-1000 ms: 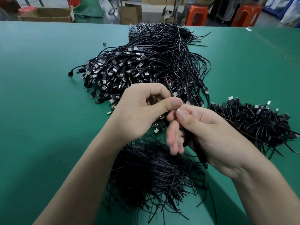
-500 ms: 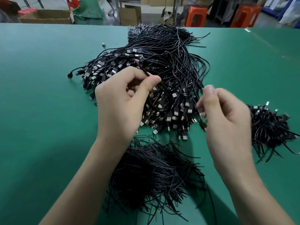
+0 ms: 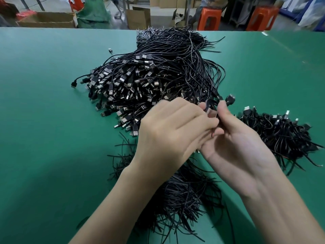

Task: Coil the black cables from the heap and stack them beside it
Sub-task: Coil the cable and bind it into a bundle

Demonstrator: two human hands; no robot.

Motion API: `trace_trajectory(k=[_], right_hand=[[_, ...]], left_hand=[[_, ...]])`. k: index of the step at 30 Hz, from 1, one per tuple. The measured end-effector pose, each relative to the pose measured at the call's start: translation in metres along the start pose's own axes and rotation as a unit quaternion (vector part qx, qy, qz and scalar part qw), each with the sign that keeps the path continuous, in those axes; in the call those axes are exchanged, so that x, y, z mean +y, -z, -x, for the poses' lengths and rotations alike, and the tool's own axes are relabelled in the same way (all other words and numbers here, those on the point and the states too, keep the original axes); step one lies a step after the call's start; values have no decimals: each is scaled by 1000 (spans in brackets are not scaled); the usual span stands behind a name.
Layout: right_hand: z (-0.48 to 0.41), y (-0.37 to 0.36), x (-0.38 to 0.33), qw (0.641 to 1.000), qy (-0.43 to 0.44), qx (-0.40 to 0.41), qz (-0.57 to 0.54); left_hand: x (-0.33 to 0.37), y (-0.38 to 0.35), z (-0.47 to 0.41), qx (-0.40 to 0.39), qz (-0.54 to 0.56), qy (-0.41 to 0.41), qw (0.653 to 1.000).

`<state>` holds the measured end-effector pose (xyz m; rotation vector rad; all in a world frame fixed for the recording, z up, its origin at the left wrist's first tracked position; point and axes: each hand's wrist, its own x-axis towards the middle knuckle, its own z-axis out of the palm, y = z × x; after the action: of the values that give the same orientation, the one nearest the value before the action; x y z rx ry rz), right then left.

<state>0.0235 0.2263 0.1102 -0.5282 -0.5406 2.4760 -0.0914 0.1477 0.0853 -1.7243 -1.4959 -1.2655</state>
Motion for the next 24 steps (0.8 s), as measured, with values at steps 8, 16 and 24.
trace_trajectory(k=[8,16,24], right_hand=[[-5,13,-9,926,227,73,293],[-5,19,8,678,301,60,668],[0,18,19,531,297,91,788]], left_hand=[[-13,0,1,-77,6,11,997],[14,-8,-8,-163,277,385,865],[24,-15,-5,-63,289,432,852]])
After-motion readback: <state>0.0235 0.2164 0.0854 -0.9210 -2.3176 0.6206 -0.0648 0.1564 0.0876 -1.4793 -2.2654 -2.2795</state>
